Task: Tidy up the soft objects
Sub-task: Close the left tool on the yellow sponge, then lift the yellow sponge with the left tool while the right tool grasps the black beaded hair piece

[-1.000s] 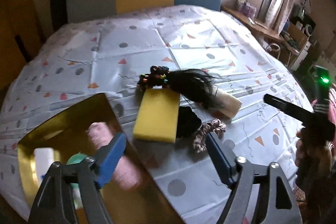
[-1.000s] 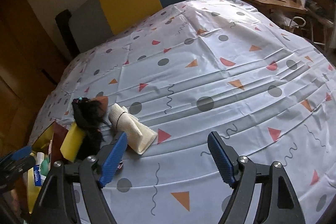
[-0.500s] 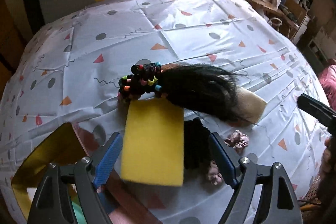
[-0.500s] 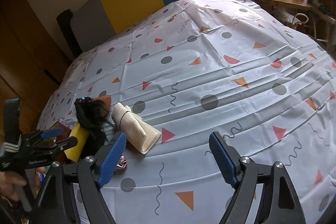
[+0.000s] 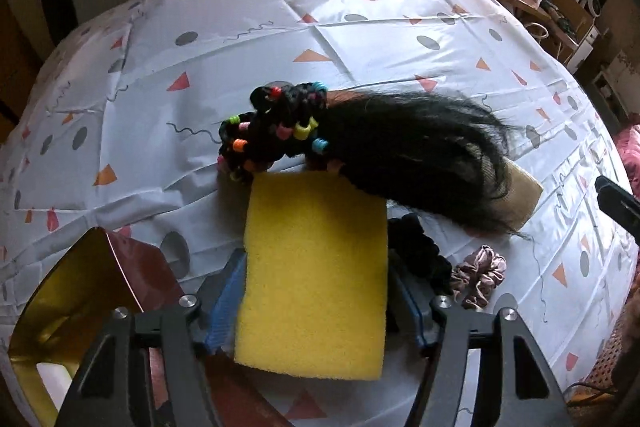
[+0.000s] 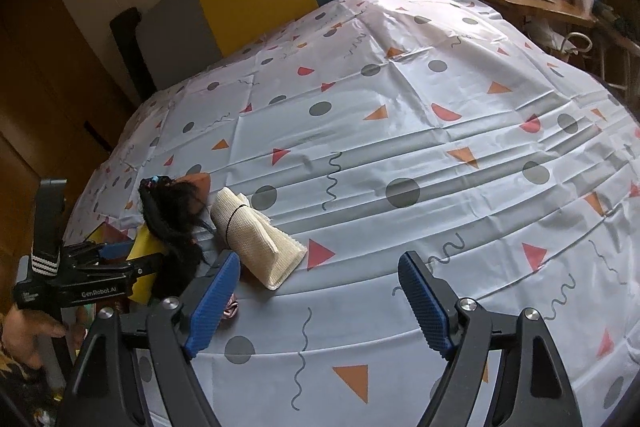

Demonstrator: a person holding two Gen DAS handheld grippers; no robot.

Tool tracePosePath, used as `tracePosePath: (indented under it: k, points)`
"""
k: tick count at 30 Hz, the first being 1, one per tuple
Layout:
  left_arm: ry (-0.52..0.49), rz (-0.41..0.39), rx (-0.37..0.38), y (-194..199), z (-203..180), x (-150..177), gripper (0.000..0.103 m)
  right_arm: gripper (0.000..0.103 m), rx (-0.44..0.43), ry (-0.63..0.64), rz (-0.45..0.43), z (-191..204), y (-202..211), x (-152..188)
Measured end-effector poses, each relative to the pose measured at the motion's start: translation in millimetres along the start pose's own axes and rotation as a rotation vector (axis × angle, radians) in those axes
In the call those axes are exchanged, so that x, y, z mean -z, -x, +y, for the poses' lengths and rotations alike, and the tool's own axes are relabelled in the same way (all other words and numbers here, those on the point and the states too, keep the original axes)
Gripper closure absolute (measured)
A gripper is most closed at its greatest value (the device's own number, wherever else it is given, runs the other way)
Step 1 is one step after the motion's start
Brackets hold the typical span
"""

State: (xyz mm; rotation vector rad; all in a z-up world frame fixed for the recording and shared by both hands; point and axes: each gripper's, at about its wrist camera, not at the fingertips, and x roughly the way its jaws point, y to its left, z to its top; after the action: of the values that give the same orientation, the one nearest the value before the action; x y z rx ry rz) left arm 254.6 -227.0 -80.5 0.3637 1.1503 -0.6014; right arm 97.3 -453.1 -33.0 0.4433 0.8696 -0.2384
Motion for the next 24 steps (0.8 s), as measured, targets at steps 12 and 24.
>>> tracePosePath:
  k: [12, 24]
  points:
    - [0.022, -0.071, 0.045, 39.9, -24.7, 41.6, 0.041, 0.021, 0.006, -0.004, -0.001, -3.7, 1.1, -0.4]
    - [0.106, -0.121, 0.196, 69.2, -34.4, 80.3, 0.041, 0.021, 0.037, 0.012, 0.018, -5.3, -3.9, 2.8]
